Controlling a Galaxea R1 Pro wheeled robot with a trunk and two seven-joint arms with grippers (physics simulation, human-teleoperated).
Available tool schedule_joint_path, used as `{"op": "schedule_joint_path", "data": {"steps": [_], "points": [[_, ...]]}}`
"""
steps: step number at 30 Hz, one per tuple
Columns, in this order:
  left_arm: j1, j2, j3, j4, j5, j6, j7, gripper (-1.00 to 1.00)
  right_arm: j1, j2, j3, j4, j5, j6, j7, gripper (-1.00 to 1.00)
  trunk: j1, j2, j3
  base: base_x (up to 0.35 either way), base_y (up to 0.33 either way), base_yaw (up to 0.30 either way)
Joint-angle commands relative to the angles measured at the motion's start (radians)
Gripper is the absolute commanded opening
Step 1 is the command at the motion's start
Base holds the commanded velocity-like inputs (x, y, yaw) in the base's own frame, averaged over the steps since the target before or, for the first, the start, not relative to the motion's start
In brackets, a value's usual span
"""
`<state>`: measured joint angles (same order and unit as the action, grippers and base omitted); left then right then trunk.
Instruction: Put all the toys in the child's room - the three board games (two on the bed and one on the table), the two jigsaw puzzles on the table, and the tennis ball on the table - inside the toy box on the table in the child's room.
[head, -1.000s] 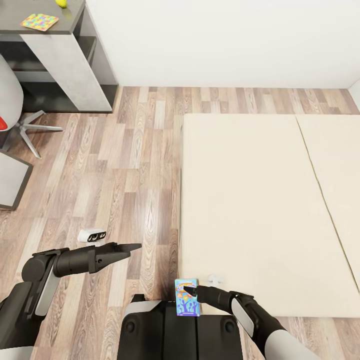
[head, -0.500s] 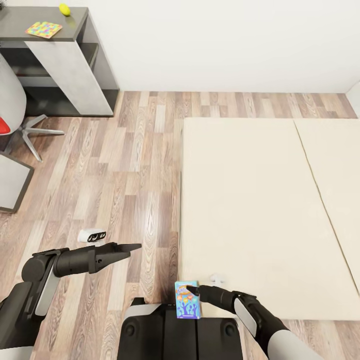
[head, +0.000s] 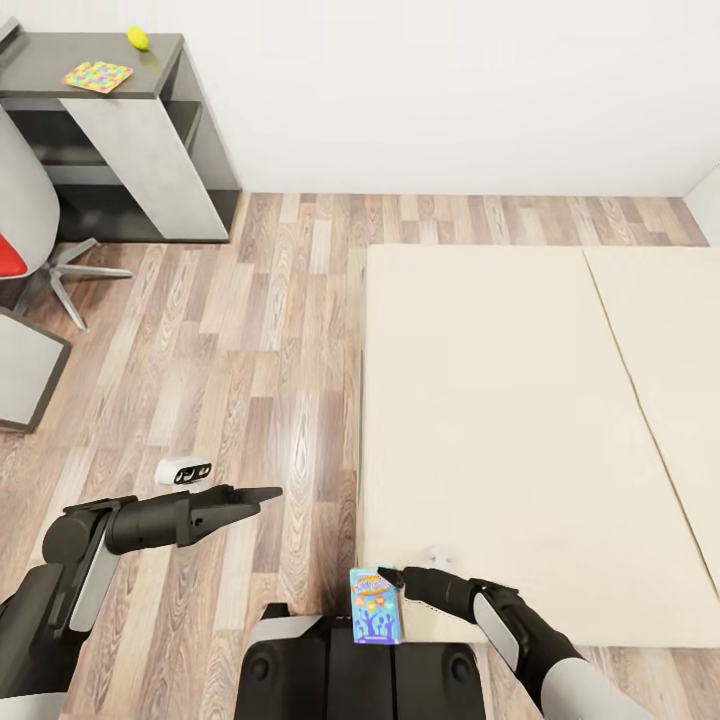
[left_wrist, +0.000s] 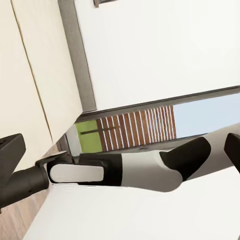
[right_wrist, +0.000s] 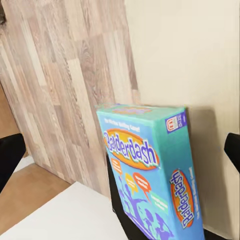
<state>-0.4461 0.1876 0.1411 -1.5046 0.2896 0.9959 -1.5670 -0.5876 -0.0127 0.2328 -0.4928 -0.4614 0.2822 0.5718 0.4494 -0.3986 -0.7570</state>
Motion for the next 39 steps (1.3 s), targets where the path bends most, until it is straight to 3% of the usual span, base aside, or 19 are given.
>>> {"op": "schedule_joint_path", "data": {"steps": [1, 6, 15, 23, 31, 34, 35, 39], "points": [[0.000, 0.001, 0.000, 0.000, 0.000, 0.011, -0.004, 1.00, -0.001, -0.003, 0.005, -0.023, -0.010, 0.009, -0.001, 1.00, 0.001, -0.001, 0.001, 0.000, 0.000, 0.000], [0.000, 0.003, 0.002, 0.000, 0.000, 0.012, -0.004, 1.00, -0.005, -0.009, 0.005, -0.118, -0.011, 0.019, -0.001, 1.00, 0.001, -0.001, 0.009, 0.000, 0.000, 0.000], [0.001, 0.003, 0.002, 0.000, -0.001, 0.011, -0.004, 1.00, -0.001, -0.049, -0.005, -0.289, -0.024, 0.102, -0.001, 1.00, 0.001, -0.001, 0.024, 0.000, 0.000, 0.000], [0.000, 0.003, 0.004, 0.005, -0.001, 0.004, -0.003, 1.00, 0.006, -0.056, -0.102, -0.516, -0.056, 0.218, -0.001, 1.00, 0.001, -0.001, 0.037, 0.000, 0.000, 0.003], [0.000, 0.003, 0.005, 0.006, 0.000, -0.007, -0.002, 1.00, 0.072, -0.058, -0.163, -0.694, -0.058, 0.250, -0.001, 1.00, 0.001, -0.001, 0.046, 0.000, 0.000, 0.048], [0.000, 0.003, 0.004, 0.006, 0.000, -0.009, 0.000, 1.00, 0.139, -0.058, -0.212, -0.751, -0.058, 0.250, 0.000, 1.00, 0.001, -0.001, 0.046, 0.000, 0.000, 0.013], [0.000, 0.000, 0.000, 0.006, -0.001, -0.009, 0.004, 1.00, 0.190, -0.059, -0.282, -0.789, -0.059, 0.255, 0.003, 1.00, 0.001, -0.001, 0.046, 0.000, 0.000, 0.003], [0.000, -0.005, -0.006, 0.006, -0.002, -0.010, 0.007, 1.00, 0.209, -0.061, -0.322, -0.805, -0.058, 0.257, 0.024, 1.00, 0.001, -0.001, 0.046, 0.000, 0.000, 0.001]]}}
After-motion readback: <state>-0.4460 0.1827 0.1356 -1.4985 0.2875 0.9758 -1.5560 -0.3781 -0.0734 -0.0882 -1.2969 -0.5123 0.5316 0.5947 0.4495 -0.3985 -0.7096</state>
